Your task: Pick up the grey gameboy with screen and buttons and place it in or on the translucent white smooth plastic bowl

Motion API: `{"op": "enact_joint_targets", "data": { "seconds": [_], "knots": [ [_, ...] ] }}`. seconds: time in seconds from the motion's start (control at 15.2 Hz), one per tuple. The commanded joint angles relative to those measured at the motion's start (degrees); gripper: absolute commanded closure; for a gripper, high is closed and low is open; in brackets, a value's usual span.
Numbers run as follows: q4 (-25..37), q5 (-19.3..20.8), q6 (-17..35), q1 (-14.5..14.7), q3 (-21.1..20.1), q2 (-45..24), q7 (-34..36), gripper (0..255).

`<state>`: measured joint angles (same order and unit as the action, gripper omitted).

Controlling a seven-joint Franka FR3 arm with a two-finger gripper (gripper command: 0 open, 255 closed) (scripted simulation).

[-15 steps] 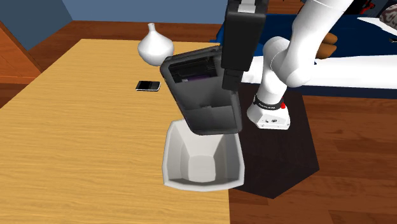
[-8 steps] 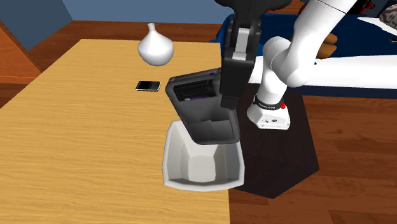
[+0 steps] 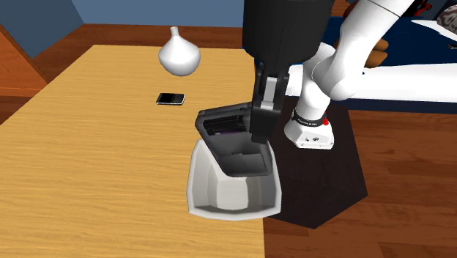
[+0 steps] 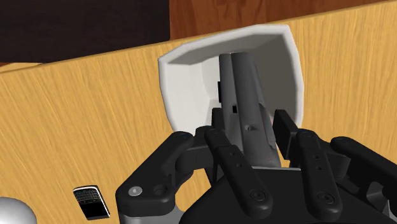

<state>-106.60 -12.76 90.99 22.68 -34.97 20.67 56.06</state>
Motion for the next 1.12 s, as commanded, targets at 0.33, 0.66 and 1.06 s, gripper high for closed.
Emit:
{"op": "enact_joint_targets", "data": {
  "seconds": [0.33, 0.66, 1.06],
  "knots": [
    [-5.0, -0.6, 4.2, 0.4, -0.3, 0.9, -0.5, 255],
    [-5.0, -0.6, 4.2, 0.4, -0.3, 0.9, -0.5, 255],
    [-5.0, -0.6, 4.2, 0.4, -0.3, 0.9, -0.5, 0]
  ]
}}
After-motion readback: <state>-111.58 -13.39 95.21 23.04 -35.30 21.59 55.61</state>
